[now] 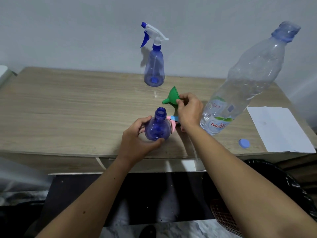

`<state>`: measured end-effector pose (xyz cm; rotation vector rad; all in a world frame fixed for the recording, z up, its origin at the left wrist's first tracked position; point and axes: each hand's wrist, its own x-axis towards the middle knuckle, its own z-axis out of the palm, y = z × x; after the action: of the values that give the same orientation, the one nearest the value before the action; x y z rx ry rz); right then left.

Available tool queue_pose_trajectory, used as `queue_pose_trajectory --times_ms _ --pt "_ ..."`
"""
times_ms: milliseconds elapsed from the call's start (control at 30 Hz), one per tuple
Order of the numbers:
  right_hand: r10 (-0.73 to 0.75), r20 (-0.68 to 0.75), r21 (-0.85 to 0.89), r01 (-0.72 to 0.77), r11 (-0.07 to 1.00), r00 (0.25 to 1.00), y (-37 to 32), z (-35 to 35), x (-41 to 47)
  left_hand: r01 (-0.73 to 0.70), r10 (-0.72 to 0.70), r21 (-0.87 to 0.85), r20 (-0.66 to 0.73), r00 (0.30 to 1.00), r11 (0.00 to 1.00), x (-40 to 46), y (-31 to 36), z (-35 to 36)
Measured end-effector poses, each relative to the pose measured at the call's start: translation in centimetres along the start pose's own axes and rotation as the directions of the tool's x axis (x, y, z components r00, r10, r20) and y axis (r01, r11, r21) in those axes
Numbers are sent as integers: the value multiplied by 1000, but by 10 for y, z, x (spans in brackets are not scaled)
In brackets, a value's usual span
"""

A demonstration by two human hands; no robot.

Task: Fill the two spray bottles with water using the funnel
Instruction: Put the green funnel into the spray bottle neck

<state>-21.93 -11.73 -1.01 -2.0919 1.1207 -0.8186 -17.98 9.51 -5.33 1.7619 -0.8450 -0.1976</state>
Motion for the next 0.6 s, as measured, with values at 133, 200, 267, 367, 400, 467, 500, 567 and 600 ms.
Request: queue_pose_trajectory --times_ms 133,200,267,367,400,467,500,567,600 --pt "-29 11 40 29 999 1000 -2 -4 -4 -17 17 20 -1 1000 1000 0 0 0" --pt "-59 17 105 57 993 998 -7 -10 -6 -25 25 21 -4 1000 999 0 0 0" --pt "-113 15 166 109 980 994 -14 -21 -8 -27 27 28 -1 1000 999 -1 0 0" --pt "-248 31 219 236 947 968 -24 -46 -16 -17 18 35 -17 1000 999 -2 1 0" --pt "-287 34 238 271 933 957 -28 -56 -20 -11 12 31 -27 1000 999 -2 1 0" --pt "-355 32 265 335 904 934 -35 -74 -28 4 -4 11 -38 999 1000 -3 2 1" --pt "-393 30 270 371 888 919 -38 -82 -32 12 -12 2 -41 999 1000 -4 2 2" --pt "-470 25 269 447 853 882 -42 -96 -38 31 -32 -10 -47 998 999 -5 3 3" --pt "-502 24 267 479 837 864 -43 -101 -41 46 -47 -15 -51 998 999 -5 4 3"
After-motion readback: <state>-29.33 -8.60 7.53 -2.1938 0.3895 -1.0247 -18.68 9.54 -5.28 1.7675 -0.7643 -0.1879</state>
